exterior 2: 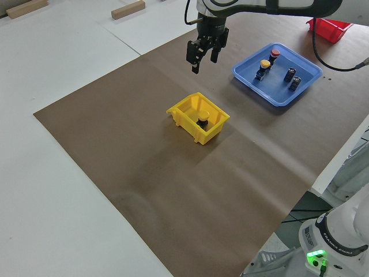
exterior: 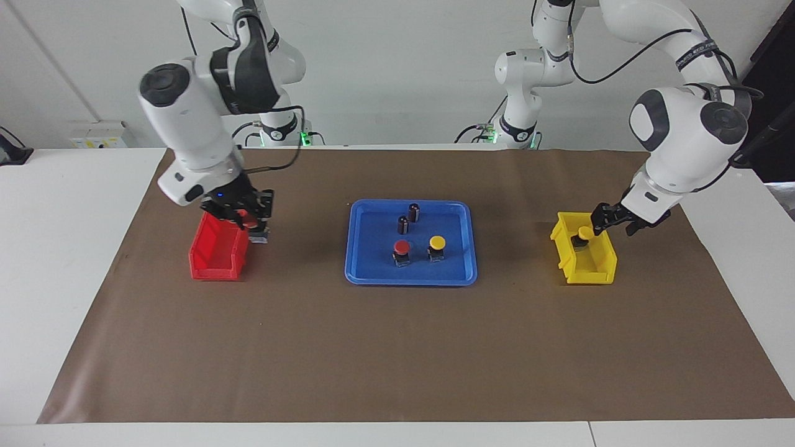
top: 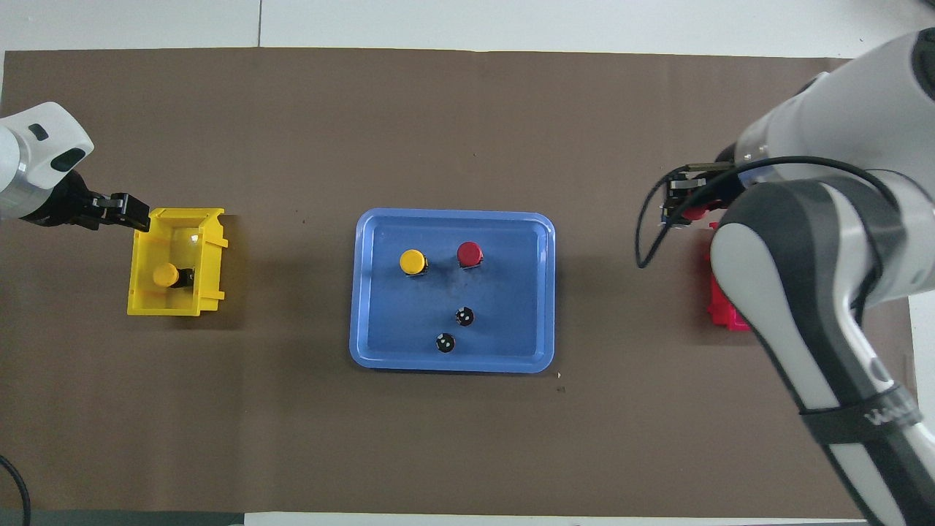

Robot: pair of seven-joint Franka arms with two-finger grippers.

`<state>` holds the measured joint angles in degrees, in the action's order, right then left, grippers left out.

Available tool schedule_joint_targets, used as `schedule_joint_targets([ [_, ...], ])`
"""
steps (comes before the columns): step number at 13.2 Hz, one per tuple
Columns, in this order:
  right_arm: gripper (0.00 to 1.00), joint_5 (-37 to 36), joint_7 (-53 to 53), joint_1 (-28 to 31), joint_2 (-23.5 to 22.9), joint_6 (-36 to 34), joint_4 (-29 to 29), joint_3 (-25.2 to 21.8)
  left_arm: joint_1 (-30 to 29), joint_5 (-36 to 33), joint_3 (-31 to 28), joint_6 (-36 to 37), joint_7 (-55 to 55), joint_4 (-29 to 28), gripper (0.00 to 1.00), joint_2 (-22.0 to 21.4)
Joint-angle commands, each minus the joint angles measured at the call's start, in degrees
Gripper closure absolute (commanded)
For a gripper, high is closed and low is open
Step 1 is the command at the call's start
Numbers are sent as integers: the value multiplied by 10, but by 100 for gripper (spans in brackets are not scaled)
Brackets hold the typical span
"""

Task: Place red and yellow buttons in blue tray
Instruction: 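Place the red button in the tray while the left gripper grasps another yellow button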

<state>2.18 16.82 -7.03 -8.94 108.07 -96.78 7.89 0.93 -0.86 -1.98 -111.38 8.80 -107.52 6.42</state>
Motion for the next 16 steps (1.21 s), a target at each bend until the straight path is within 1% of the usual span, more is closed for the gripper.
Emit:
schedule_joint_targets([
  [1, 74, 5, 107, -66, -54, 57, 24, -2, -2, -5, 9, -47, 9, -72, 38, -44],
  [3, 74, -16, 181, -119, -94, 110, 19, -2, -2, -5, 9, -54, 11, -104, 41, -55],
  [4, 74, -33, 185, -123, -97, 123, -1, -2, -1, -5, 9, -68, 11, -124, 42, -61],
  [6, 74, -35, 186, -125, -86, 139, -35, -2, 1, -5, 10, -88, 10, -150, 42, -72],
  [7, 74, -35, 185, -124, -80, 157, -55, -2, 0, -5, 10, -91, 11, -163, 42, -77],
  [9, 74, -36, 183, -124, -80, 189, -81, -2, 0, -5, 10, -108, 10, -183, 42, -83],
  [11, 74, -36, 186, -125, -85, 228, -109, -2, 1, -5, 10, -117, 10, -191, 42, -84],
  [14, 74, -36, 189, -134, -82, 229, -127, -2, 6, -5, 10, -139, 4, -195, 42, -77],
  [16, 73, -36, 190, -136, -80, 226, -130, -2, 4, -5, 10, -156, 9, -214, 42, -79],
])
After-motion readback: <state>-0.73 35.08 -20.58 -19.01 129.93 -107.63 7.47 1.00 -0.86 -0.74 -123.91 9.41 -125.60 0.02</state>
